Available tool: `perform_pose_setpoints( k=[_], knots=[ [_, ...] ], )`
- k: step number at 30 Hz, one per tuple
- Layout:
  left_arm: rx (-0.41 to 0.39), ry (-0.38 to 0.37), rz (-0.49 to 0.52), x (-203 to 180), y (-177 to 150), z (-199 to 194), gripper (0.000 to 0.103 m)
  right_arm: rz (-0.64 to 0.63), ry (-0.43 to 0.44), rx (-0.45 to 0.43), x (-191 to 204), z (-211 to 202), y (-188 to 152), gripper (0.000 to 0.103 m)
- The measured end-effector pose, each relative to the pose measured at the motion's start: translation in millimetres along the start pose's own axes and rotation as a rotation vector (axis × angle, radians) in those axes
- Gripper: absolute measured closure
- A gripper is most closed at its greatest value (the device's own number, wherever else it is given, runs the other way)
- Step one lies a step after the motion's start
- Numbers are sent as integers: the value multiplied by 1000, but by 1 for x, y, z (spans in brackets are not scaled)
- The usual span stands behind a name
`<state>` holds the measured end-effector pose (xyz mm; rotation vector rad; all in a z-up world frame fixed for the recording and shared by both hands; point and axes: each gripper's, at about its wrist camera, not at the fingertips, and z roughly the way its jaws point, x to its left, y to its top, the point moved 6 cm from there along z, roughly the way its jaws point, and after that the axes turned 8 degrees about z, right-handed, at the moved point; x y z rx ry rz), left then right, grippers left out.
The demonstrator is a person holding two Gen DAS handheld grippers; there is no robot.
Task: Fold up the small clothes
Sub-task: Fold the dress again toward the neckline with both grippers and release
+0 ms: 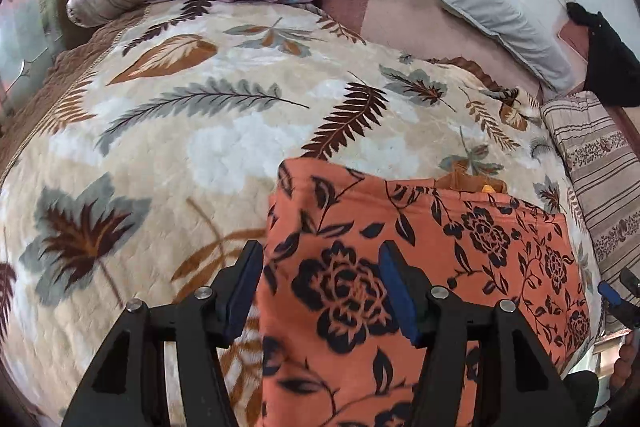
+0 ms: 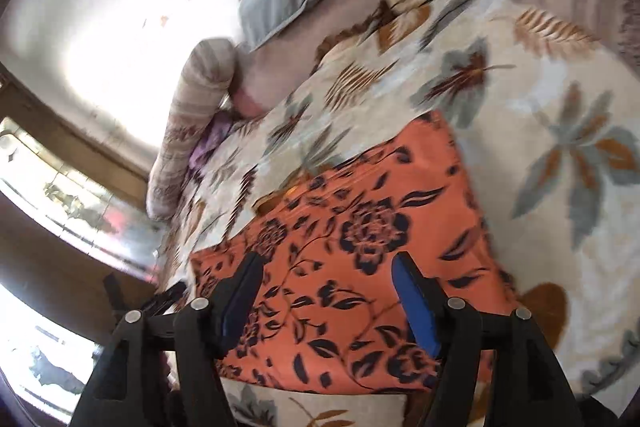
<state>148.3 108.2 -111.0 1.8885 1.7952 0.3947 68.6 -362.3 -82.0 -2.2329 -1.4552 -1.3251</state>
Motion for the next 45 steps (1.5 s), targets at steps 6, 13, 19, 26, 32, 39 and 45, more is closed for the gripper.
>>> perform_pose_setpoints(
  k=[6, 13, 19, 26, 32, 39, 45],
  knots=[
    [82, 199, -16, 34, 9, 61, 29, 210, 22, 127, -57, 93, 50, 33],
    [64, 199, -57, 47, 9, 58, 24, 426, 88, -89, -112, 81, 105, 33],
    [-13, 196, -68, 43, 6, 8, 24, 232, 50, -98, -50, 35, 72, 32],
    [-53, 115, -93, 18, -70, -63, 24, 109, 155, 92, -13, -2, -56, 27],
    [60, 181, -103, 26, -120, -35, 17, 350, 70, 29, -88, 1, -67, 31],
    [85, 248, -51, 22, -129, -37, 14, 291, -18, -20, -91, -14, -77, 22],
    [-8, 244, -160, 27, -113, -67, 14, 385, -4, -218, -97, -63, -81, 24]
  ],
)
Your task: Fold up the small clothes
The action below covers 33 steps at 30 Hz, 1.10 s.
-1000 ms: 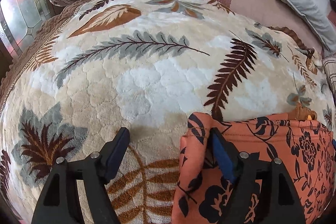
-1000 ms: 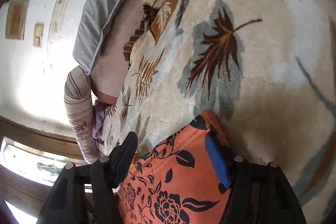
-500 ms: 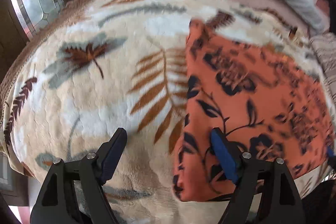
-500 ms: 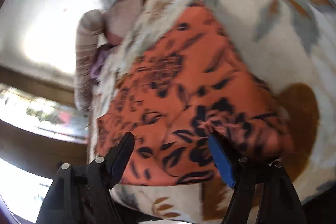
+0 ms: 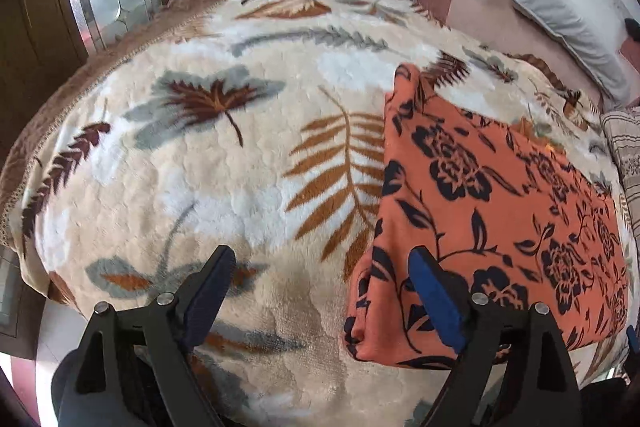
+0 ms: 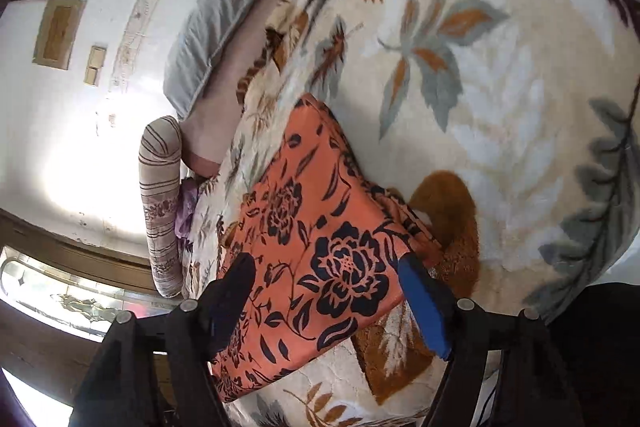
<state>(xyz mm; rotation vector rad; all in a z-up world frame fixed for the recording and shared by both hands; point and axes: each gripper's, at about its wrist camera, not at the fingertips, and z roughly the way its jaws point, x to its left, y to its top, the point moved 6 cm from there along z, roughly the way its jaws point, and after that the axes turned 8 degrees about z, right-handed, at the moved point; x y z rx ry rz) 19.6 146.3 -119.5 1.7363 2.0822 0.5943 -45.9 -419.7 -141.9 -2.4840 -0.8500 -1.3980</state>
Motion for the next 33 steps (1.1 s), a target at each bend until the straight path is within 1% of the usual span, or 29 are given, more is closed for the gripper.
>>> perform_pose_setpoints(
  k=[1, 3, 5, 6, 8, 10, 12, 13, 14, 15, 16, 17, 18, 19, 20, 22, 23, 24, 25, 26, 27, 28, 29, 30, 31, 32, 33],
  knots=[
    [-24, -5, 7, -4, 4, -8, 14, 9, 20, 17, 1, -3, -3, 23],
    [-57, -41, 16, -19, 10, -21, 14, 73, 19, 75, -8, 2, -16, 22],
    [-62, -93, 49, -41, 11, -26, 14, 134, 38, 125, -19, 18, -26, 22],
    [-56, -106, 66, -52, 11, -25, 14, 159, 31, 131, -23, 26, -26, 22],
    [-54, -144, 99, -74, 10, -25, 14, 215, 55, 130, -26, 38, -26, 22],
    [-51, -168, 117, -92, 9, -23, 14, 279, 69, 105, -30, 48, -20, 22],
    [-29, -213, 123, -105, 7, -15, 14, 294, 78, 69, -29, 49, -13, 26],
    [-6, -215, 120, -109, 5, -8, 14, 286, 69, 50, -28, 49, -9, 29],
    [19, -205, 116, -112, 2, -1, 14, 277, 51, 37, -27, 49, -6, 47],
    [40, -203, 119, -115, -1, 6, 14, 264, 34, 36, -26, 51, -4, 77],
    [61, -193, 131, -118, -6, 13, 14, 248, 13, 50, -25, 56, -3, 89],
    [84, -163, 145, -120, -9, 20, 14, 228, -4, 73, -22, 60, -4, 91],
    [86, -140, 158, -121, -12, 22, 14, 189, -32, 69, -17, 61, -4, 93],
    [73, -130, 171, -122, -12, 20, 14, 133, -57, 59, -10, 56, -3, 93],
    [60, -136, 172, -123, -10, 14, 14, 65, -86, 40, 1, 50, -4, 94],
    [3, -162, 154, -124, -5, -1, 14, -55, -148, -16, 19, 37, -5, 94],
    [-26, -160, 155, -125, -2, -6, 14, -104, -180, -27, 22, 34, -7, 94],
    [-38, -152, 167, -128, -2, -7, 14, -123, -214, -28, 17, 36, -9, 94],
    [-22, -135, 197, -133, -5, -1, 14, -112, -256, -5, 3, 44, -12, 93],
    [40, -109, 247, -139, -12, 14, 14, -61, -280, 49, -17, 54, -14, 87],
    [100, -78, 285, -142, -20, 29, 12, 11, -211, 43, -27, 49, -12, 86],
    [62, -60, 298, -142, -20, 28, 10, 52, -185, 49, -29, 44, -9, 84],
    [49, -56, 295, -142, -19, 26, 10, 55, -189, 52, -27, 38, -6, 79],
    [59, -59, 288, -141, -19, 26, 10, 38, -194, 38, -23, 29, -3, 74],
    [58, -63, 287, -141, -18, 26, 10, 16, -196, 13, -20, 17, 2, 71],
    [57, -70, 289, -140, -18, 27, 9, 3, -209, -8, -20, 7, 6, 65],
    [52, -74, 288, -139, -18, 28, 8, 2, -225, -23, -22, 0, 12, 45]
  ],
)
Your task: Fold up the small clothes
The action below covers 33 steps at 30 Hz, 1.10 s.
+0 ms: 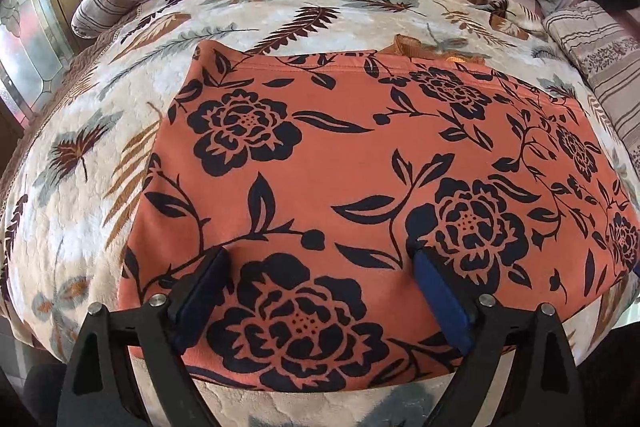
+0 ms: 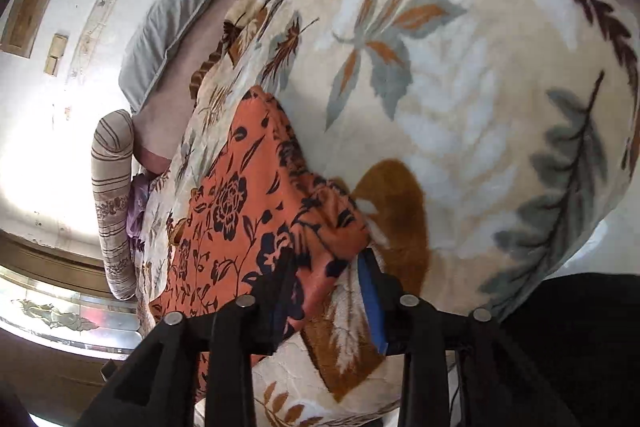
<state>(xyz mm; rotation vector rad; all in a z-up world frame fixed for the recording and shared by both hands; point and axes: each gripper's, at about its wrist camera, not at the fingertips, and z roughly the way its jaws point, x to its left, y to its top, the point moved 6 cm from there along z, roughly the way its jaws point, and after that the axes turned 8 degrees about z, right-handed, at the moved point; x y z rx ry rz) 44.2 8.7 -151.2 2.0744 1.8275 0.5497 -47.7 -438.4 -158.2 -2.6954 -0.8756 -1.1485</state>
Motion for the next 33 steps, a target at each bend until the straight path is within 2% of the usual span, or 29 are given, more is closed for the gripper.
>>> perform_pose_setpoints(
  k=[2, 4, 6, 10, 12, 13, 14, 15, 17, 19, 21, 22, 25, 26, 27, 30, 33],
  knots=[
    [-9, 2, -4, 0, -1, -1, 8, -3, 8, -32, 1, -8, 18, 27],
    [-20, 7, 6, -1, -5, -2, 8, -38, 65, -37, 17, -5, 38, 27],
    [-25, 4, 1, -1, -5, -1, 6, -77, 146, 47, 42, 17, 54, 27],
    [-24, 0, -1, 0, -6, 0, 3, -172, 150, 192, 81, 84, 82, 28],
    [-26, -6, -4, 2, -5, 1, 2, -182, 114, 218, 90, 111, 93, 29],
    [-27, -7, -5, 2, -5, 2, 1, -189, 105, 260, 94, 125, 93, 31],
    [-29, -6, -3, 2, -5, 2, 1, -200, 84, 278, 97, 137, 94, 52],
    [-32, -7, -1, 2, -5, 2, 1, -234, 30, 275, 99, 146, 92, 77],
    [-34, -11, -2, 2, -5, 2, 1, -250, -23, 233, 97, 149, 97, 81],
    [-34, -11, -1, 3, -5, 2, 1, -187, -56, 143, 91, 140, 111, 81],
    [-33, -12, -2, 2, -5, 2, 1, -149, -133, 16, 84, 122, 120, 75],
    [-31, -13, -1, 2, -5, 2, 1, -159, -148, -11, 86, 114, 119, 73],
    [-23, -16, -3, 3, -6, 0, 1, -256, -91, -23, 109, 85, 92, 54],
    [-20, -16, -6, 3, -6, -2, 1, -289, -58, -13, 119, 78, 79, 35],
    [-17, -17, -7, 3, -7, -3, 1, -320, -9, 12, 129, 70, 61, 28],
    [-12, -21, -18, 5, -11, -12, 1, -397, 112, 121, 147, 56, 3, 28],
    [-23, -14, -47, 15, -16, -22, 1, -413, 198, 229, 146, 62, -48, 28]
  ],
)
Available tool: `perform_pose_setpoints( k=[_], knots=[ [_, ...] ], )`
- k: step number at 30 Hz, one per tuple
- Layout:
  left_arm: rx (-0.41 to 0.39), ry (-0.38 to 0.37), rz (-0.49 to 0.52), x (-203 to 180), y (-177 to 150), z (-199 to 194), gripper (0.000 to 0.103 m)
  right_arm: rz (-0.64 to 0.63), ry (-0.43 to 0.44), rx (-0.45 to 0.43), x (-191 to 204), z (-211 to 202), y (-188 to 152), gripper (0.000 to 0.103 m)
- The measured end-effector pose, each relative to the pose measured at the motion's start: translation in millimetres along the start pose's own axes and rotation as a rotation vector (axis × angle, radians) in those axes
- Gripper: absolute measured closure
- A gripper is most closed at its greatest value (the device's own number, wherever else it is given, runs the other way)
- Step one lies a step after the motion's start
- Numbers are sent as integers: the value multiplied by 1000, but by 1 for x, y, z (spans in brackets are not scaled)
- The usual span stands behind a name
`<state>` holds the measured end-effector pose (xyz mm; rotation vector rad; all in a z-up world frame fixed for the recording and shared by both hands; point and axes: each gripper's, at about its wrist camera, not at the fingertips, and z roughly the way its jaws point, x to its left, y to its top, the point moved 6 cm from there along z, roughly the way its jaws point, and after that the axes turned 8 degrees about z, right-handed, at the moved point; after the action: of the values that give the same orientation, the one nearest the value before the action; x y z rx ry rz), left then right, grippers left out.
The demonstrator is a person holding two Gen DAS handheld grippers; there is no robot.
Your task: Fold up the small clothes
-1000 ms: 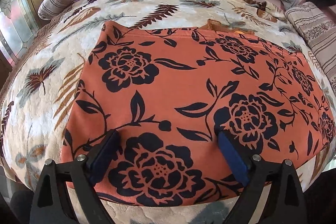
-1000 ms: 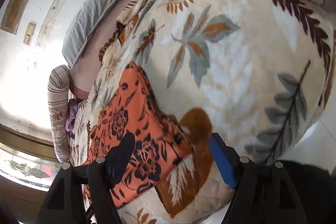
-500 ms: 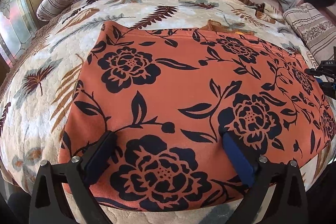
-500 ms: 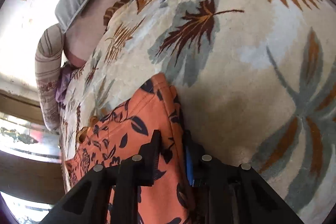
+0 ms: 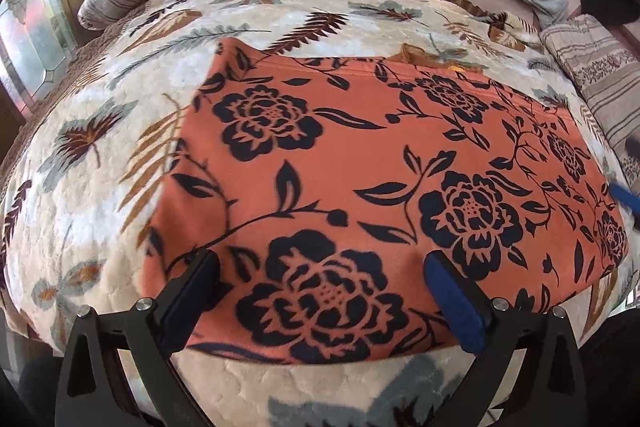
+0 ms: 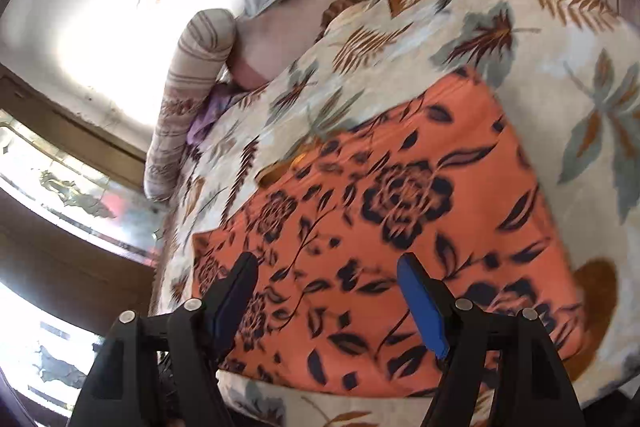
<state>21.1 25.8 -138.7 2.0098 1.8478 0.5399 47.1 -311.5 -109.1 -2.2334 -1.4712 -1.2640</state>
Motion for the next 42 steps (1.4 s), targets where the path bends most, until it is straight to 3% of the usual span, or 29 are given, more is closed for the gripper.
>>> perform_pose_setpoints(
  k=[2, 3, 4, 5, 9, 12, 14, 15, 17, 19, 21, 23, 25, 26, 28, 30, 32, 34, 35, 37, 42],
  knots=[
    [2, 6, -15, 7, -4, -3, 1, -32, 13, 52, -8, 22, -21, 28],
    [7, 7, -18, 10, -6, -4, 1, -1, -18, 68, -23, 34, -27, 30],
    [10, 11, -20, 14, -7, -5, 1, 52, 3, 65, -34, 39, -30, 30],
    [8, 18, -26, 18, -8, -8, 1, 60, 32, 34, -35, 33, -30, 30],
    [-30, 1, -105, 35, -11, -26, 1, 67, 37, 42, -34, 27, -29, 30],
    [-25, 52, -158, 57, -22, -24, 2, 78, 80, 24, -42, 24, -29, 30],
    [103, -37, -264, 74, -44, 3, 24, 76, 86, 23, -41, 25, -27, 30],
    [70, -66, -287, 79, -47, 3, 25, 75, 88, 24, -40, 24, -27, 30],
    [67, -59, -252, 78, -48, -6, 38, 76, 94, 24, -39, 24, -26, 30],
    [79, -91, -286, 81, -51, -10, 55, 75, 100, 23, -39, 23, -26, 30],
    [85, -116, -318, 86, -50, -17, 59, 71, 101, 23, -40, 22, -27, 30],
    [51, -89, -327, 91, -39, -29, 59, 65, 105, 22, -40, 23, -27, 30],
    [-4, -52, -321, 99, -18, -38, 44, 65, 114, 22, -41, 21, -28, 30],
    [-24, -51, -304, 102, -4, -37, 41, 67, 117, 22, -41, 21, -28, 30],
    [-21, -35, -276, 110, 24, -20, 41, 71, 122, 23, -42, 21, -27, 30],
    [14, -70, -250, 111, 54, 8, 41, 71, 123, 26, -42, 21, -27, 30],
    [48, -56, -216, 112, 77, 36, 49, 73, 126, 27, -42, 20, -27, 30],
    [112, -30, -206, 118, 94, 71, 68, 75, 132, 31, -42, 20, -27, 30],
    [142, -3, -214, 124, 97, 85, 68, 77, 136, 34, -43, 20, -26, 30],
    [126, 4, -280, 139, 107, 96, 66, 80, 141, 39, -43, 20, -25, 30],
    [85, 108, -272, 148, 116, 78, 66, 77, 141, 42, -43, 21, -24, 30]
  ],
)
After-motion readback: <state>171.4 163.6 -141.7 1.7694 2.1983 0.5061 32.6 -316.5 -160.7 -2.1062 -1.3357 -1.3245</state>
